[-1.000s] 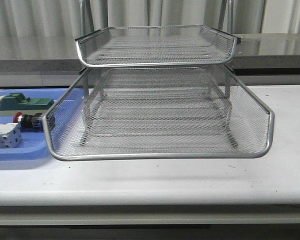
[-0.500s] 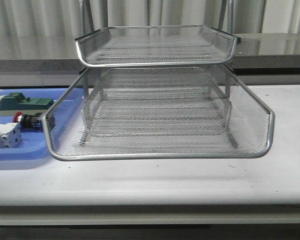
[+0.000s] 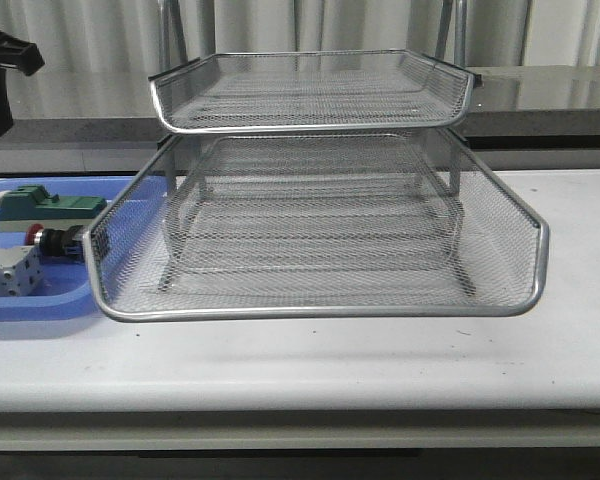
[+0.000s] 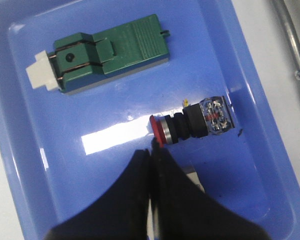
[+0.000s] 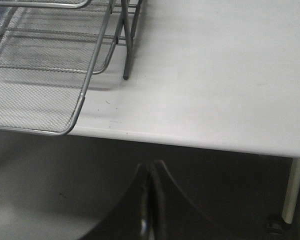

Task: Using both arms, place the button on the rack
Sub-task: 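Lower the left gripper and grasp the red-capped push button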

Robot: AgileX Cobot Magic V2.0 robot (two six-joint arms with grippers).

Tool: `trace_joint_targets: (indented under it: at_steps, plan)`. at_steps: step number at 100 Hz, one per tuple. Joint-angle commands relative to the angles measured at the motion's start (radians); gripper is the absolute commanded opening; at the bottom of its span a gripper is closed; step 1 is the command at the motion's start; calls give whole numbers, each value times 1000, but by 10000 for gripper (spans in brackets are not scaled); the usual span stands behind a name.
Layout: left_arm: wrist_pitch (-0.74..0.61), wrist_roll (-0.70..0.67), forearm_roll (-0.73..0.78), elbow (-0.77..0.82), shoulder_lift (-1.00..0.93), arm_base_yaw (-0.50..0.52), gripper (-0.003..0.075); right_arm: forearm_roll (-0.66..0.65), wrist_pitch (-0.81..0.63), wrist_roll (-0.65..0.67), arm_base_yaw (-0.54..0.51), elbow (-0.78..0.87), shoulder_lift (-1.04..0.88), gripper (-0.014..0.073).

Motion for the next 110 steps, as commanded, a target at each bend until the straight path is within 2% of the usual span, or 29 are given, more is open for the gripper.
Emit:
trace_joint_targets:
  at_steps: [1, 8, 15, 20, 25, 37, 45, 79, 95, 110]
  plan:
    - [-11, 37, -6, -58, -38, 3, -19, 0, -58, 0, -6, -32, 10, -69]
    - [-6, 88, -16, -62, -38, 3, 0, 0, -58, 0, -6, -32, 10, -69]
    - [12, 150, -31, -66, -38, 3, 70, 0, -58, 0, -6, -32, 10, -69]
    - [27, 193, -48, -66, -38, 3, 153, 0, -58, 0, -6, -32, 10, -69]
    - [49, 256, -69, -66, -38, 3, 274, 0, -58, 0, -6, -32, 10, -69]
    - [58, 283, -77, -66, -38, 3, 544, 0, -58, 0, -6, -32, 10, -69]
    - [49, 283, -74, -66, -38, 3, 640, 0, -58, 0, -6, -32, 10, -69]
    - [12, 297, -131, -66, -38, 3, 617, 0, -58, 0, -6, -32, 10, -69]
    - [-33, 408, -131, -66, -37, 3, 618, 0, -58, 0, -6, -32, 10, -69]
    - [-19, 547, -142, -66, -37, 3, 618, 0, -58, 0, -6, -32, 10, -69]
